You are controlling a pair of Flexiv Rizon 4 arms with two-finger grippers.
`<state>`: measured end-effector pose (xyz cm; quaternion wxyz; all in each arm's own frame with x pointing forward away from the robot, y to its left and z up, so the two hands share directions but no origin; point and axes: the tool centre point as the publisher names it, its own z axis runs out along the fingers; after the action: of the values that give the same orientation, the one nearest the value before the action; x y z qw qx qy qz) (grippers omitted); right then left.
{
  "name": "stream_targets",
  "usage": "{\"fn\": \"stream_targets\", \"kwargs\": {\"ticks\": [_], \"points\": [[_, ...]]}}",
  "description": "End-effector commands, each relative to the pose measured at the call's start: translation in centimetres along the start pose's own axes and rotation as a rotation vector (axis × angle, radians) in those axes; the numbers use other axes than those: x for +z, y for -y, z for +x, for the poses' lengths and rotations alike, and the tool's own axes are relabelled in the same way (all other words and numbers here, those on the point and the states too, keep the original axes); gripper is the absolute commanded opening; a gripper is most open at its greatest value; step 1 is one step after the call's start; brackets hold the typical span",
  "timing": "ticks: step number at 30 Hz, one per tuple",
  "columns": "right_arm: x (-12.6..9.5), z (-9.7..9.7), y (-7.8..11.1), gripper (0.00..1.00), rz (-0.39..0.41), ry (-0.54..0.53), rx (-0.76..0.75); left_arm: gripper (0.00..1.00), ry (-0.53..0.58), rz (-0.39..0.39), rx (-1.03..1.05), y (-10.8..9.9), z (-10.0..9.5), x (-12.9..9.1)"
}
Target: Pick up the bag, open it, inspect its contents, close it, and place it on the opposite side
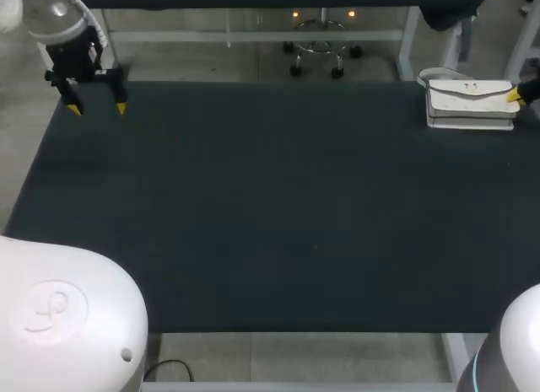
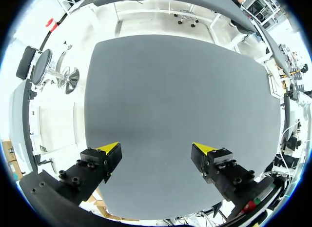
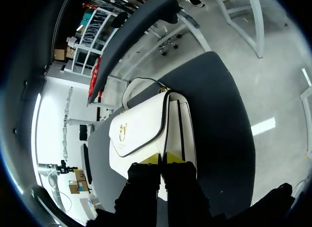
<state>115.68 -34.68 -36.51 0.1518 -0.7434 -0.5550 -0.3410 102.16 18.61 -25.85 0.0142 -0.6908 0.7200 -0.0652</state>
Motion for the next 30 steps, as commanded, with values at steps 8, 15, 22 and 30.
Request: {"fn": "stream_targets", "kwargs": {"ticks": [8,15,22,30], "points": [[-0.2,-2.1,-2.2,0.00,0.331,0.011,0.012,1.00,0.003,0.001,-0.001,-0.1,0.1,0.0],[-0.2,-3.0,-2.8,0.00,0.339,0.018,0.024,1.00,0.003,0.001,-0.001,-0.1,0.1,0.0],[-0.5,-3.2,-2.8,0.47,0.336,0.014,0.027,1.00,0.003,0.001,-0.001,-0.1,0.1,0.0],[-1.8,-2.0,-1.6,1.00,0.311,0.016,0.004,1.00,0.003,0.001,-0.001,-0.1,0.1,0.0]]}}
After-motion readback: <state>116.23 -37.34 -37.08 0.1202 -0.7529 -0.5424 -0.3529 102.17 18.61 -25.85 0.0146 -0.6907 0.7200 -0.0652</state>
